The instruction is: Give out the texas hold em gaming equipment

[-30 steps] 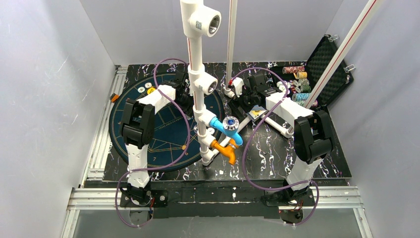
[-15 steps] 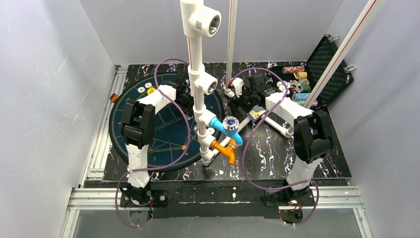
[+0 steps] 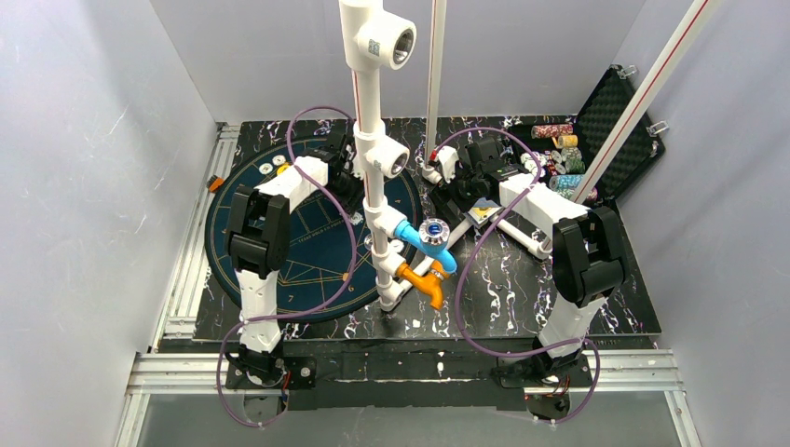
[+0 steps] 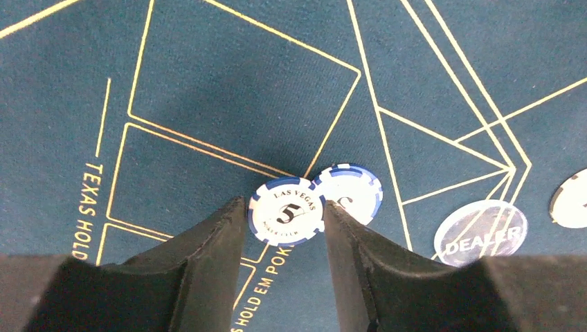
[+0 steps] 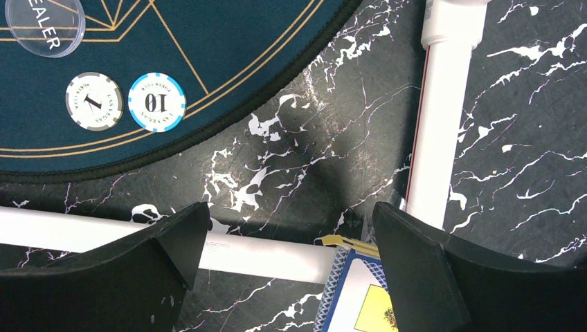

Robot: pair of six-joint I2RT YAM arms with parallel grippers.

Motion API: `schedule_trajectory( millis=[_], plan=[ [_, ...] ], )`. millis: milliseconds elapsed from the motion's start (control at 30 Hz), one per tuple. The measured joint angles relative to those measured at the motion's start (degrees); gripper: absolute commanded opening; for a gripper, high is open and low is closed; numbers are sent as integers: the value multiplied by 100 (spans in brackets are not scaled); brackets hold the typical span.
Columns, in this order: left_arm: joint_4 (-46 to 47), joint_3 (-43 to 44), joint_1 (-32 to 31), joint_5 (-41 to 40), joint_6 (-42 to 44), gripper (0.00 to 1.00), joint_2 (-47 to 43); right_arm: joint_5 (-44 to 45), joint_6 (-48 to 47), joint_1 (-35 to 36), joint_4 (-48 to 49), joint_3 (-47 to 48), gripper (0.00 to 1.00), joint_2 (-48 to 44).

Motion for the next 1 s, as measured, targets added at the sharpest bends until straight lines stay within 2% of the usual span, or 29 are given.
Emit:
schedule_trajectory(
  millis=[33, 100, 600, 1000],
  plan=[
    [-7, 0, 7, -2, 15, 61, 0, 0, 0, 0, 0, 0, 98, 0],
    [-26, 0, 17, 2, -4, 65, 0, 0, 0, 0, 0, 0, 98, 0],
    [-177, 227, 234, 417, -157, 60, 199, 0, -2, 0, 0, 0, 98, 0],
    [-313, 291, 326, 706, -243, 37, 302, 0, -2, 0, 0, 0, 98, 0]
  ],
)
